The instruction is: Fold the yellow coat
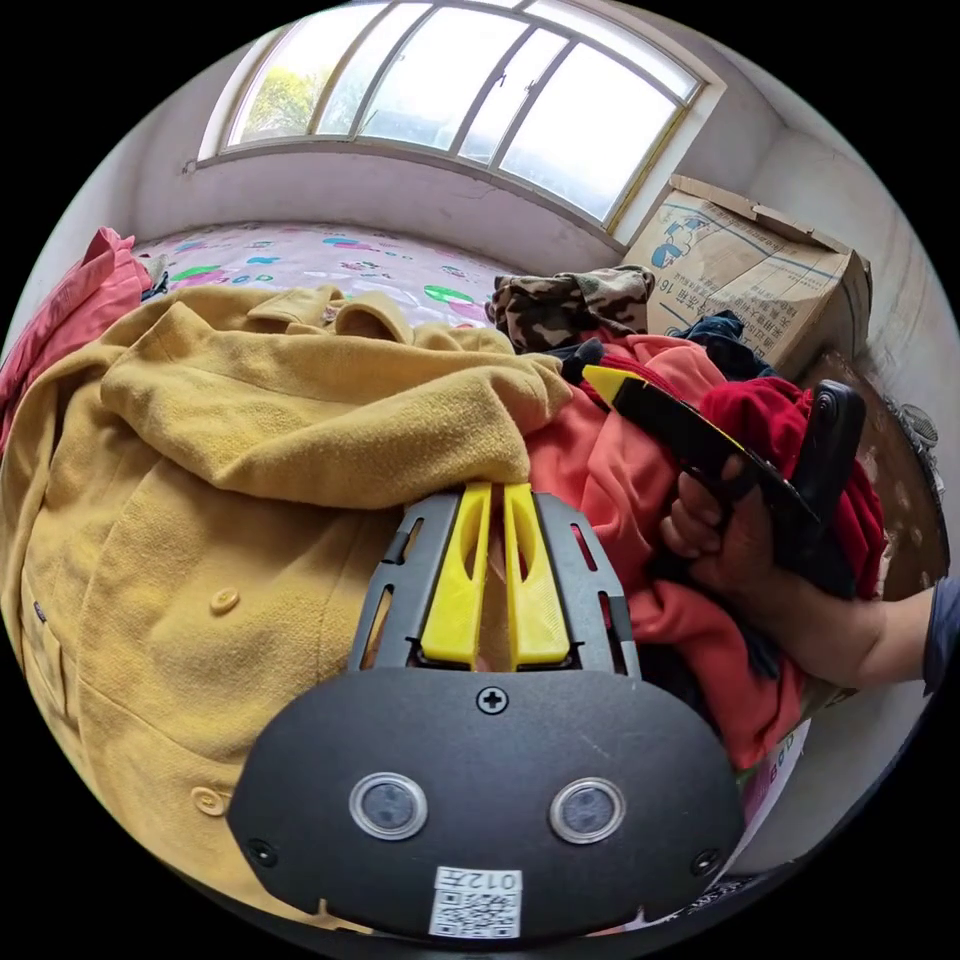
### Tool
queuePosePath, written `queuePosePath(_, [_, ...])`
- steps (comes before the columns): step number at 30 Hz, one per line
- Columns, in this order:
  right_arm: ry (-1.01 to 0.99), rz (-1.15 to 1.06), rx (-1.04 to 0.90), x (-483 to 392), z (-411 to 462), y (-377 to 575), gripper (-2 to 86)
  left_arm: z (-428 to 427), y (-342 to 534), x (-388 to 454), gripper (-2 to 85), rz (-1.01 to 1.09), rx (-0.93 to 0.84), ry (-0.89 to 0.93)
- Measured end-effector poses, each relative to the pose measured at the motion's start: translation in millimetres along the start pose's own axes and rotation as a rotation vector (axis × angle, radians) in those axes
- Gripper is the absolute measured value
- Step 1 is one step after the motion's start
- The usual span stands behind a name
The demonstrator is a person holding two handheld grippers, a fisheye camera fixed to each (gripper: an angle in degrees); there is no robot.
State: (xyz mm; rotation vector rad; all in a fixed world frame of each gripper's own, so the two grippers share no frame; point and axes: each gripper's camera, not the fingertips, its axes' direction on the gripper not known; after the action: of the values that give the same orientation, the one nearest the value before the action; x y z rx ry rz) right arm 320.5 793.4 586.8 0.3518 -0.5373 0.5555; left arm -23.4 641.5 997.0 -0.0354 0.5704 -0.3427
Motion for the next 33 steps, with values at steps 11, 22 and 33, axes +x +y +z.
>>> queuePosePath(11, [0.071, 0.072, -0.114, 160, -60, -22, 0.0, 8, 18, 11, 7.2, -0.096, -0.056, -0.062])
queuePosePath(22, [0.174, -0.419, -0.198, 22, -3, -77, 1.5, 18, -15, 44, 12.1, -0.028, -0.057, -0.338])
queuePosePath(33, [-0.069, -0.55, -0.809, -23, 224, -131, 7.4, 8, -11, 20, 6.2, -0.089, -0.022, -0.262])
